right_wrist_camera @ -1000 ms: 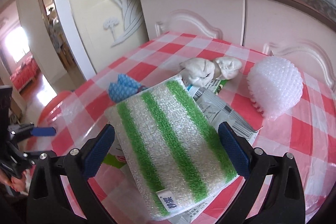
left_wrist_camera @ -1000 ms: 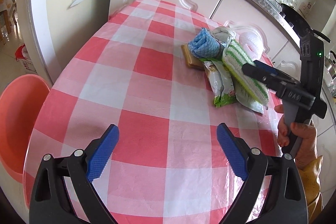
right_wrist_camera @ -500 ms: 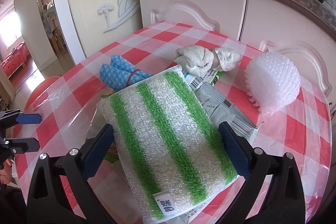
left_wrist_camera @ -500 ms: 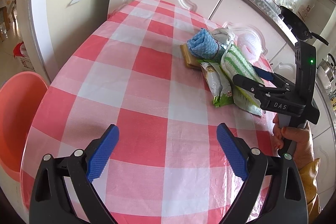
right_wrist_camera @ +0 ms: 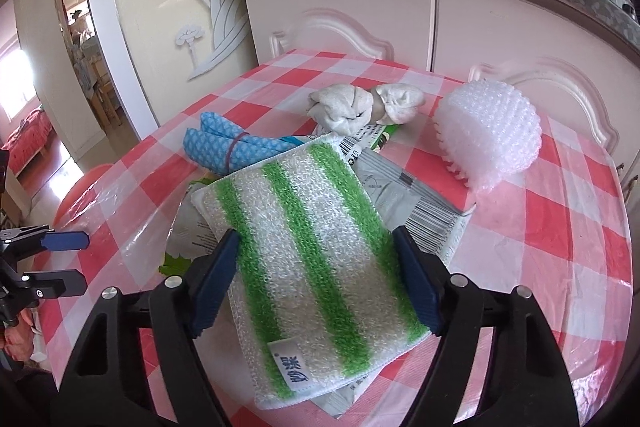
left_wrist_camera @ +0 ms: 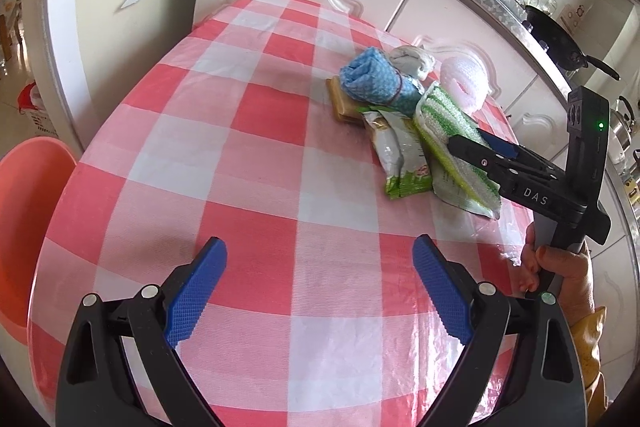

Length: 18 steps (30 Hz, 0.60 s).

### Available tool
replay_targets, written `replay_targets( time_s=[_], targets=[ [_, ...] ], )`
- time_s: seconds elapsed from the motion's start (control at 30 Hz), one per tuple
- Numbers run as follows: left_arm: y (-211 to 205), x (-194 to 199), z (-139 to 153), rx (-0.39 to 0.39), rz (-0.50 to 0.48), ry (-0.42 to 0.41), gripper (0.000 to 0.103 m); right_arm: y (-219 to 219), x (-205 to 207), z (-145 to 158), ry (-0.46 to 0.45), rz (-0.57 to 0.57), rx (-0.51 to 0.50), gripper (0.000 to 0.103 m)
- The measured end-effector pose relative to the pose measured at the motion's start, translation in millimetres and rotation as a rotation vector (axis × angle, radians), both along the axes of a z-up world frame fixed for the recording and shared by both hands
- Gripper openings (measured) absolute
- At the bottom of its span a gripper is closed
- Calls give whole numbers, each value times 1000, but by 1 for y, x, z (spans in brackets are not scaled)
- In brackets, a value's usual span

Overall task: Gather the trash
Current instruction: 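Grasp the green-striped sponge cloth with the right gripper while the left gripper grasps the blue cloth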

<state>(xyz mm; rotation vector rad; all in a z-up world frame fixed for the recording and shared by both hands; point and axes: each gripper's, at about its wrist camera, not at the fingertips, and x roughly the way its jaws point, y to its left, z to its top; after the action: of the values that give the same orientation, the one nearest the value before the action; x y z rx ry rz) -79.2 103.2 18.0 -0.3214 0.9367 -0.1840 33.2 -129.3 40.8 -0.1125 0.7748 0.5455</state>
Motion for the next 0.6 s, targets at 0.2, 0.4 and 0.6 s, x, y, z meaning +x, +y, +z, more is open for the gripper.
replay_targets(
  time_s=[0.2, 0.4, 0.6],
  targets=[
    [-11, 6, 7, 0, -26, -19, 93, -12, -3, 2, -1, -36, 40, 62],
    [-25, 31, 21, -10, -34, -58, 93, -28, -3, 3, 8, -81, 80, 53],
    [-36, 77, 20, -56, -23, -47, 93, -46, -2, 4, 5, -135, 86, 54]
  ],
)
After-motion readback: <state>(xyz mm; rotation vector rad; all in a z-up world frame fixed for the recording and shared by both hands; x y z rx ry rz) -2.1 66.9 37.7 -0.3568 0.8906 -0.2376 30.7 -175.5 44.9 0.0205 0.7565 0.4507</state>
